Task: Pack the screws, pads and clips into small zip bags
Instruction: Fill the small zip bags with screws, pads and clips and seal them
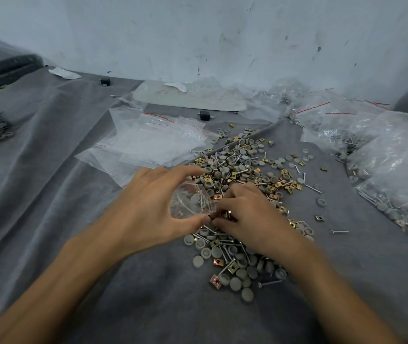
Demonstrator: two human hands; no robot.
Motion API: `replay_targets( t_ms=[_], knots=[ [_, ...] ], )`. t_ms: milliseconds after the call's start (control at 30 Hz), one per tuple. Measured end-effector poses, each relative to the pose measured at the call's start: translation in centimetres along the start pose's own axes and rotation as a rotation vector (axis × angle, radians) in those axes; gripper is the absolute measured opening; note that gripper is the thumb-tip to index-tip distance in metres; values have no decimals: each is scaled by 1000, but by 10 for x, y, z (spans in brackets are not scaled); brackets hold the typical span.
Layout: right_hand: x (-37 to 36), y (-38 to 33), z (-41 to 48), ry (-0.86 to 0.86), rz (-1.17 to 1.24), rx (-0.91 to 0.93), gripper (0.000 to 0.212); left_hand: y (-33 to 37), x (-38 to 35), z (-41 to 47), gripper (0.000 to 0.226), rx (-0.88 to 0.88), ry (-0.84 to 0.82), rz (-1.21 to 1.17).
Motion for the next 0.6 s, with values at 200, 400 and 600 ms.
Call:
replay_targets(
  t_ms=[200,400,600],
  knots=[
    [-4,-5,0,40,-61,16,22,-1,0,-1,76,3,-13,-2],
    [22,-6,-3,357,499,22,6,-3,-4,-2,76,22,-28,-15],
    [25,-24,-5,145,846,112,18,-4,-7,1,75,0,1,-10]
  ],
)
Point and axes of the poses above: each hand's wrist, its own z-axis towards the middle knuckle, its own x-axis out of the back of the hand, y = z × x, the point moved 1 cm from there along z, towards the middle knuckle, and after that the axes turned 13 degrees about z, right-handed, at the moved point
